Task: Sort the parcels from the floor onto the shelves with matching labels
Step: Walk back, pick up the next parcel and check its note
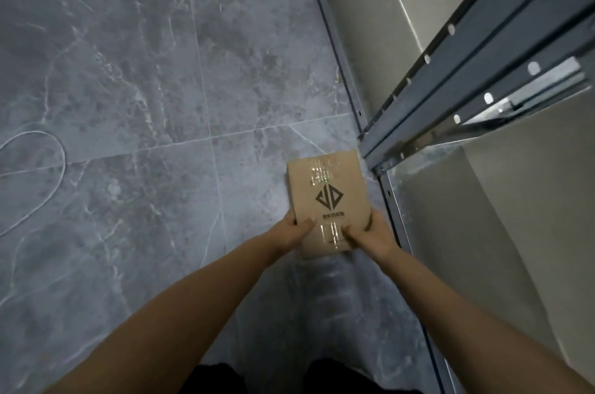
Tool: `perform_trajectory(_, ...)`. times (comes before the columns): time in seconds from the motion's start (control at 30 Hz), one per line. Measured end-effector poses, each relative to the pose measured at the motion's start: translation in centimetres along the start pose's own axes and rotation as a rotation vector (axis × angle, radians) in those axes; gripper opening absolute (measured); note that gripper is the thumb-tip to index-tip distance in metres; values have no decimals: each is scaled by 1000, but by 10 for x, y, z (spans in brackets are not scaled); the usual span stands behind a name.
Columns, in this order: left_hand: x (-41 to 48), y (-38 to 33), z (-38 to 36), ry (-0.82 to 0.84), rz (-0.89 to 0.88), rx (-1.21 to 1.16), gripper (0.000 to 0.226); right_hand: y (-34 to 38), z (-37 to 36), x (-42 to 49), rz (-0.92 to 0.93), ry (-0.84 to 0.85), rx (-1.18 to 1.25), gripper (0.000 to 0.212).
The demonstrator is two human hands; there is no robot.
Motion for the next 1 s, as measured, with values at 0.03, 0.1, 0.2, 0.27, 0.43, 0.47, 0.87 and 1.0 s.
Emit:
perform_trajectory(0.03, -5, -2, -1, -9, -5, -18, 57, 4, 0, -8, 6, 0, 4, 76)
perform_trajectory(0.1, -21, -16, 2, -42, -45, -40, 56, 18, 3, -26, 37, -11, 10, 73)
perform_trajectory(0.2, -59, -41, 17, -111, -95, -59, 55, 50, 9, -59, 122, 7, 17, 77)
perform_trajectory(0.27, -109, -61, 28, -167, -78, -78, 55, 84, 17, -99, 147, 21, 37, 77)
perform_trajectory(0.43, -252, -128, 47, -251, -75, -170, 44, 178, 49, -214, 205, 56, 49, 75)
perform_trajectory(0.47, -279, -144, 50, -266, -73, -203, 42, 199, 58, -238, 219, 55, 52, 70)
perform_trajectory(0.87, -574, -361, 86, -450, -333, -556, 31, 438, 190, -488, 467, 56, 209, 48)
perform_trajectory(1.0, -648, -420, 90, -469, -517, -580, 29, 504, 221, -553, 586, 20, 278, 54)
Point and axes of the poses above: each hand's wrist, its own x-axis towards the middle knuckle, its own z-axis out of the back of the hand, y = z × x, the point moved 3 cm from there along x, towards the middle knuckle, and after that the axes turned 6 degrees about -x, right-handed, at the moved point
